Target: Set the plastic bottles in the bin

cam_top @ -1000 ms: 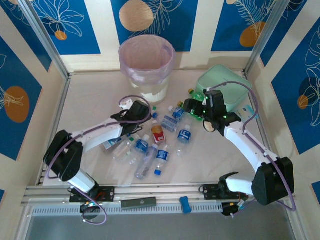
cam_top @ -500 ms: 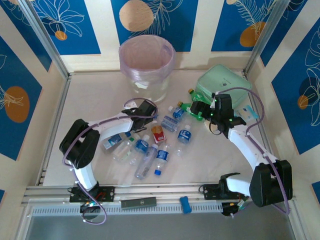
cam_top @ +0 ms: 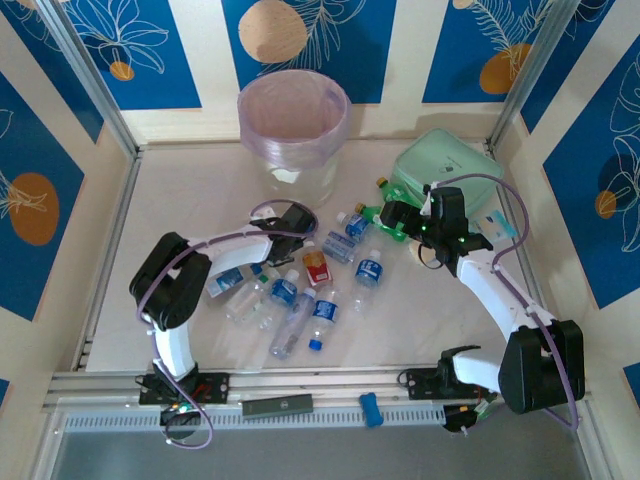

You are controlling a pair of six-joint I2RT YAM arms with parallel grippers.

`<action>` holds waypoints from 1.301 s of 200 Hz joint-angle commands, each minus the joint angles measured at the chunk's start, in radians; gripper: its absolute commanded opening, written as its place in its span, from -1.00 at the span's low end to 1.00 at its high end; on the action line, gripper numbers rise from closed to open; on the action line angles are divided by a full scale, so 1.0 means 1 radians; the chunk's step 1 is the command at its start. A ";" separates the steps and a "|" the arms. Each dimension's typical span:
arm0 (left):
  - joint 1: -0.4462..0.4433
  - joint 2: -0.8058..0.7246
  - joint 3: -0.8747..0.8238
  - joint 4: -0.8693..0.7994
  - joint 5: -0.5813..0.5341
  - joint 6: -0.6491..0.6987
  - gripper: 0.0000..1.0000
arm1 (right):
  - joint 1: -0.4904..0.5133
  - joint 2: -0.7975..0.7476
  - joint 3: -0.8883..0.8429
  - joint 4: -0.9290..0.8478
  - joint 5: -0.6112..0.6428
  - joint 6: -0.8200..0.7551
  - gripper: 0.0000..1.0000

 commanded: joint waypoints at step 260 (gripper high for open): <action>0.060 -0.318 -0.157 0.129 -0.128 0.138 -0.13 | -0.004 -0.068 -0.015 -0.032 -0.028 0.034 0.98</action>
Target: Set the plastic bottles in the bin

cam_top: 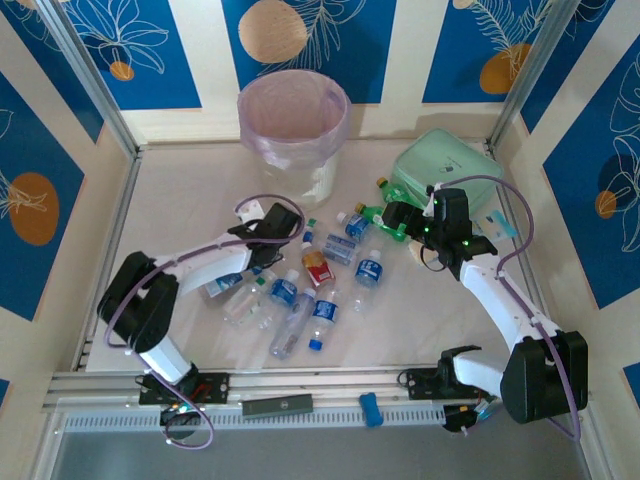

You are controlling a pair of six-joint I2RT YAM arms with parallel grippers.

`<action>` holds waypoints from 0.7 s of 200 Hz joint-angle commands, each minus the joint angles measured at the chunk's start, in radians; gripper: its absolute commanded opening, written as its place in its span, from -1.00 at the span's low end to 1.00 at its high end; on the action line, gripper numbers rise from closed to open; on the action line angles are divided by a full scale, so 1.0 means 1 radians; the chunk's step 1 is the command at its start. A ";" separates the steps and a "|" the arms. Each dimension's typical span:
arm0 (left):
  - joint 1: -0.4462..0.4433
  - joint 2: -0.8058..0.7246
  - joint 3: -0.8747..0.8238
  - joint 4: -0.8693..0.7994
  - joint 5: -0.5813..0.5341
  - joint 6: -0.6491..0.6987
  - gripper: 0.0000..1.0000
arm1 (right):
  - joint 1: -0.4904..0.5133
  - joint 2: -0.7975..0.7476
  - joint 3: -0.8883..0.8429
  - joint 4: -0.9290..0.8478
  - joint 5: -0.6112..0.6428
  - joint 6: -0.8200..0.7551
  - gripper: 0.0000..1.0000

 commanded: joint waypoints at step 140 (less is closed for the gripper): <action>0.251 -0.428 -0.009 0.019 0.112 0.407 -0.12 | 0.036 -0.029 -0.023 0.015 -0.015 0.038 0.98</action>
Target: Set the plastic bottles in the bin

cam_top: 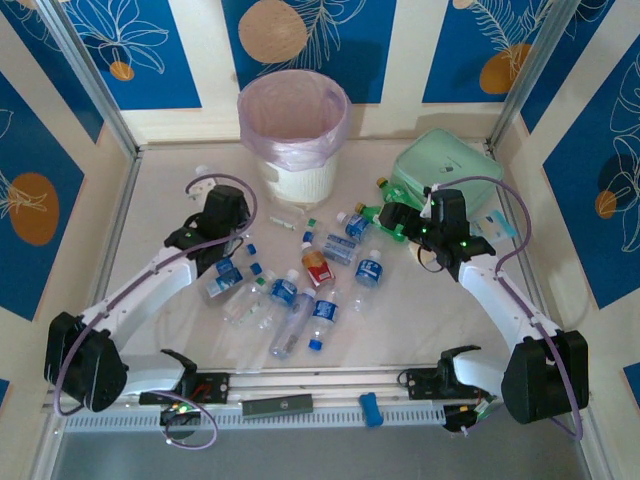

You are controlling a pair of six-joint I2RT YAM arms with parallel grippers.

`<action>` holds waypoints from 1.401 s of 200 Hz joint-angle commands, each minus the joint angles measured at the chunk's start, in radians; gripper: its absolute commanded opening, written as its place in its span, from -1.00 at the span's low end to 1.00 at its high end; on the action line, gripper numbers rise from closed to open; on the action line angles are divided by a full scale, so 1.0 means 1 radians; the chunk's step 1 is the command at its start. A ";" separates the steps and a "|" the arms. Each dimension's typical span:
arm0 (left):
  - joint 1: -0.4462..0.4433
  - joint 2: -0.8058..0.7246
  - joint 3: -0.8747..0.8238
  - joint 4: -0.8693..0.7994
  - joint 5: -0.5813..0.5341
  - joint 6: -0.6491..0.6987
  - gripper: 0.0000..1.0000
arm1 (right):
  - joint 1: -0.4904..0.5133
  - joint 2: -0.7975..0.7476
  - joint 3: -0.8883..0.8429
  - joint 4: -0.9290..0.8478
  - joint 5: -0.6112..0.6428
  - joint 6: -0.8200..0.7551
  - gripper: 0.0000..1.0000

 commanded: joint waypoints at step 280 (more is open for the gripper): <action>0.118 0.931 1.529 -0.229 0.775 0.384 -0.16 | 0.002 -0.124 -0.068 -0.046 0.075 -0.013 0.98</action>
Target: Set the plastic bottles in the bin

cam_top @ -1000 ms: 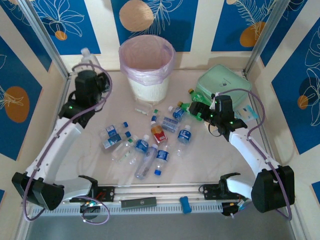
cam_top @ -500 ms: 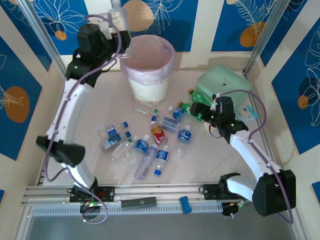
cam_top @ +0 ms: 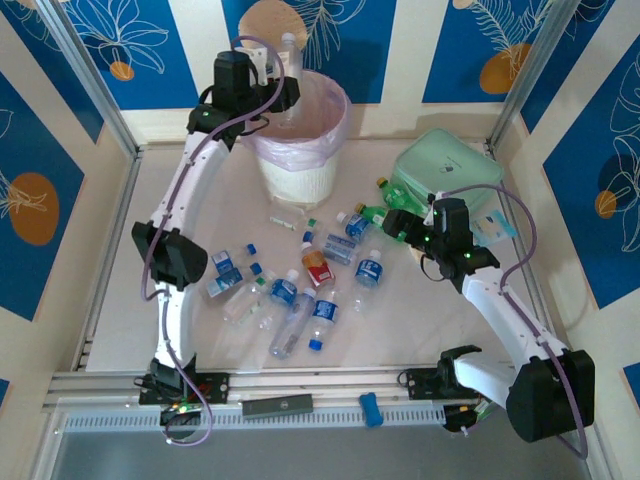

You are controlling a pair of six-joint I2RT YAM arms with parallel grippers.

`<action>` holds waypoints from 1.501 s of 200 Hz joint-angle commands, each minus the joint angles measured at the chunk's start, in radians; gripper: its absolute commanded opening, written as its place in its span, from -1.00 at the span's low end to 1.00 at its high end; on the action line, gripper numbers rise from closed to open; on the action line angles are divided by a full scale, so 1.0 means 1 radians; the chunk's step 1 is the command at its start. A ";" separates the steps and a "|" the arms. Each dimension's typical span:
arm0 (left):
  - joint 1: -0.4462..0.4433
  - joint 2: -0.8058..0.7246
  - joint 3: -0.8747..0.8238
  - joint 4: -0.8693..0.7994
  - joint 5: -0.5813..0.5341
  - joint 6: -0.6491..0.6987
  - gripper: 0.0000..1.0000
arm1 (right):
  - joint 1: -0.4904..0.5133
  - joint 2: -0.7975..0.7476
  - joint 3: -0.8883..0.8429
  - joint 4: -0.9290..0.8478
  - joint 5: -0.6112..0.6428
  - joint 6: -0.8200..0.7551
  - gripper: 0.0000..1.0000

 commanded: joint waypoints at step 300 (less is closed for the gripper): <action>-0.037 -0.939 -1.335 0.516 -0.082 0.067 0.99 | 0.005 0.197 0.304 -0.343 -0.144 -0.044 0.98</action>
